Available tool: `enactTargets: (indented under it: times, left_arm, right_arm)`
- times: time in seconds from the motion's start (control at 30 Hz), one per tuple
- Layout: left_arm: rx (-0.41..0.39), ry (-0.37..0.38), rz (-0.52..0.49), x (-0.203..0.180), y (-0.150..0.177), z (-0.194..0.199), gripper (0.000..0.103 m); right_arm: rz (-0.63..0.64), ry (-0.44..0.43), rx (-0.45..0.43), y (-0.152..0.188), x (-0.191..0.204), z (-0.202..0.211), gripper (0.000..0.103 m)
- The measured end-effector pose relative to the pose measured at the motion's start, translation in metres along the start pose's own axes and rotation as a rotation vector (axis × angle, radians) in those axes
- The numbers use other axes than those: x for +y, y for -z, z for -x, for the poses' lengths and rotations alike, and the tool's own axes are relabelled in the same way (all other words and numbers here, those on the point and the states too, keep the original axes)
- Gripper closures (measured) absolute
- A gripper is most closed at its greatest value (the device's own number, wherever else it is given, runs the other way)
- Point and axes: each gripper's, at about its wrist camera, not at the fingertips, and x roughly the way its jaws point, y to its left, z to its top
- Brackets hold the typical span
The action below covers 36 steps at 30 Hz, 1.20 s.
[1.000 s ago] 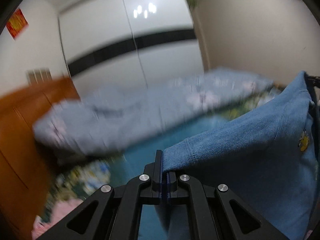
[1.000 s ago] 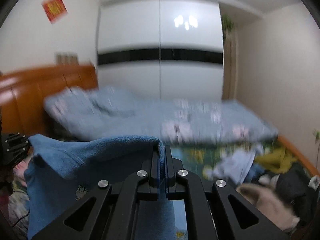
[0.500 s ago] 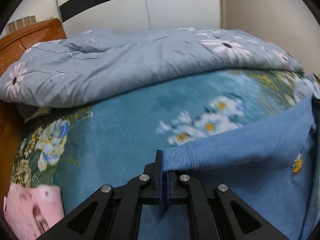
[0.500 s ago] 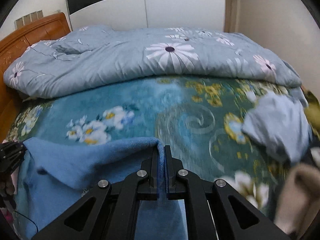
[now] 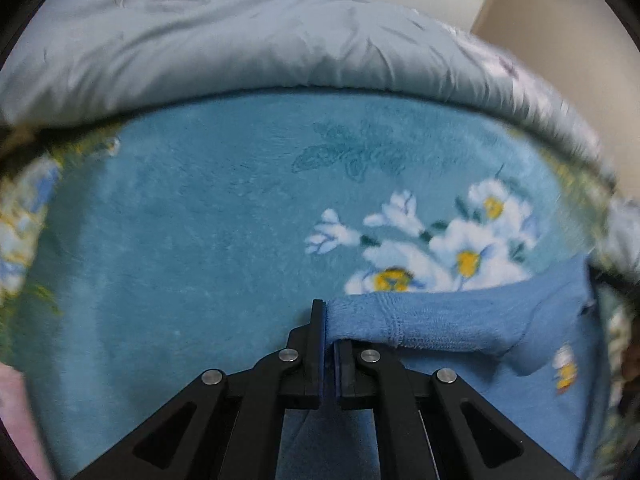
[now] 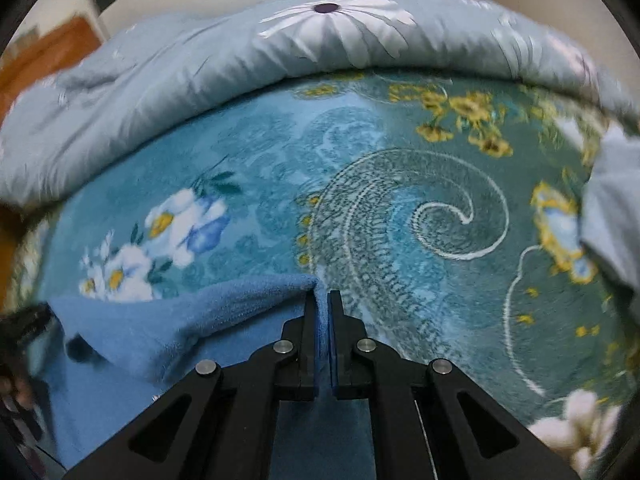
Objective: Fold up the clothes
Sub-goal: 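Lift and shake the sweater with both grippers, then lay it on the bed, then open both grippers and release the sweater flat on the bed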
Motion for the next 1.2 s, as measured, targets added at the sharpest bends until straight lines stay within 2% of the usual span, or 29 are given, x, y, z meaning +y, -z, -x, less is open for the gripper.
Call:
enactTargets:
  times: [0.13,0.17,0.2,0.27,0.3,0.37,0.4,0.53,0.63,0.67,0.73,0.77,0.83,0.87,0.93,1.07,1.1,1.2]
  left_arm:
    - [-0.028,0.089,0.032,0.004,0.002,0.013,0.099]
    - [-0.032,0.116,0.05,0.004,0.0,0.019,0.099]
    - [-0.033,0.148,0.075,0.005,-0.002,0.025,0.099]
    - [-0.024,0.198,0.133,0.006,-0.009,0.034,0.098]
    - [-0.011,0.146,0.137,0.002,-0.011,0.036,0.098]
    - [0.015,-0.031,0.102,-0.009,-0.014,0.035,0.093]
    - [0.022,-0.067,0.1,-0.011,-0.014,0.035,0.092]
    - [0.002,0.017,0.144,-0.001,-0.01,0.042,0.09]
    - [-0.004,0.109,0.117,0.004,-0.009,0.053,0.086]
    - [-0.01,0.113,0.085,0.001,-0.008,0.056,0.085]
    - [-0.035,0.075,0.02,-0.005,-0.005,0.065,0.079]
    - [-0.053,0.051,0.025,-0.005,-0.004,0.069,0.074]
    - [-0.084,0.019,0.065,0.001,-0.004,0.073,0.07]
    - [-0.091,-0.007,0.081,0.004,-0.005,0.071,0.065]
    - [-0.1,-0.051,0.071,0.004,-0.004,0.068,0.063]
    - [-0.089,-0.048,-0.054,-0.014,0.002,0.066,0.063]
    - [-0.088,-0.017,-0.04,-0.012,0.0,0.065,0.062]
    - [-0.086,0.169,0.083,0.008,-0.006,0.07,0.059]
  right_arm:
    - [-0.005,-0.042,-0.012,0.001,-0.006,0.004,0.098]
    - [-0.007,-0.052,-0.014,0.001,-0.008,0.005,0.091]
    - [-0.014,-0.064,-0.027,0.001,-0.01,0.009,0.078]
    - [-0.031,-0.076,-0.053,0.001,-0.015,0.019,0.062]
    - [-0.034,-0.069,-0.059,0.001,-0.016,0.024,0.061]
    - [-0.042,-0.055,-0.07,0.001,-0.017,0.032,0.061]
    - [-0.026,-0.053,-0.071,0.003,-0.015,0.035,0.061]
    - [0.07,-0.055,-0.071,0.015,0.0,0.044,0.061]
    - [0.142,-0.057,-0.07,0.024,0.01,0.051,0.059]
    - [0.166,-0.057,-0.07,0.027,0.014,0.054,0.059]
    - [0.213,-0.059,-0.069,0.033,0.021,0.059,0.059]
    - [0.245,-0.066,-0.061,0.036,0.029,0.057,0.059]
    - [0.31,-0.095,-0.036,0.042,0.048,0.049,0.059]
    - [0.343,-0.119,-0.019,0.046,0.058,0.044,0.059]
    - [0.391,-0.129,0.007,0.05,0.071,0.033,0.059]
    - [0.438,-0.137,0.046,0.051,0.088,0.014,0.059]
    - [0.435,-0.14,0.052,0.049,0.09,0.01,0.059]
    - [0.391,-0.154,0.029,0.034,0.092,0.005,0.059]
